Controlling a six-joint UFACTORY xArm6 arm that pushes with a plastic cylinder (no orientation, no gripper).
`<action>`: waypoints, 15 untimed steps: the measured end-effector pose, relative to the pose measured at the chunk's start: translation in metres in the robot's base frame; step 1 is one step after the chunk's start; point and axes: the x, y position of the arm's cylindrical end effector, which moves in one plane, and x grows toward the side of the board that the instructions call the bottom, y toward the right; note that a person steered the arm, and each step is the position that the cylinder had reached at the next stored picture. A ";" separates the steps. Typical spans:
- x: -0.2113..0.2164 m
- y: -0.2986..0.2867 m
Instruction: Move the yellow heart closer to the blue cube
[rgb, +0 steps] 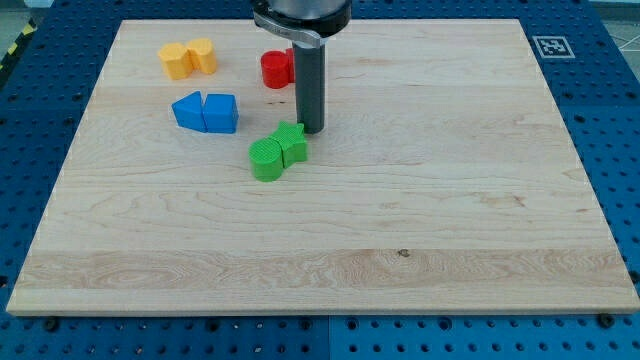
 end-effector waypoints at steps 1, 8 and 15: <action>-0.005 0.000; -0.062 -0.209; -0.181 -0.170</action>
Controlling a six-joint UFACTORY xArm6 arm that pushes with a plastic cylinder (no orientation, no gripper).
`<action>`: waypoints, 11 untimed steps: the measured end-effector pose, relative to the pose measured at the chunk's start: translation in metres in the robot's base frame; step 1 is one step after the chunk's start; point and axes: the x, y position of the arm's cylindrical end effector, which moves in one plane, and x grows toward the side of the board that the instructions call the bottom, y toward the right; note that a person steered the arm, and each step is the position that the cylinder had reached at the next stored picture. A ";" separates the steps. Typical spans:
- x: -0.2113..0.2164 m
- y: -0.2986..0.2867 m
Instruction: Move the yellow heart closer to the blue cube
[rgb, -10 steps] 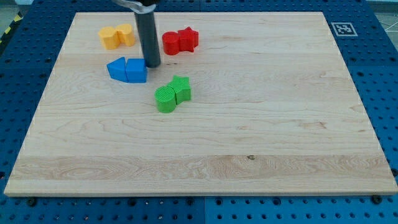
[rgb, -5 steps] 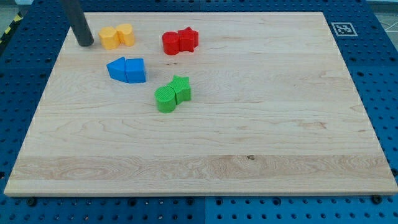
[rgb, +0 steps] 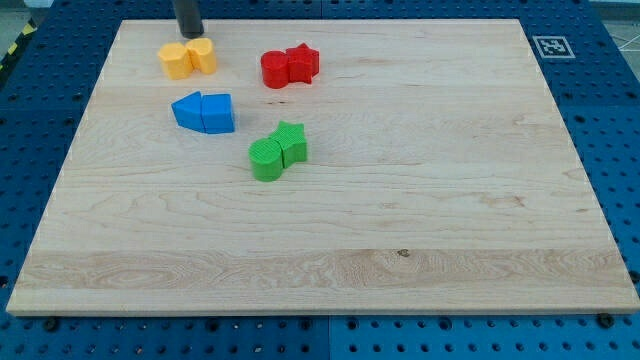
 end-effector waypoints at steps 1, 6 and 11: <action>0.000 -0.028; 0.036 -0.002; 0.085 0.050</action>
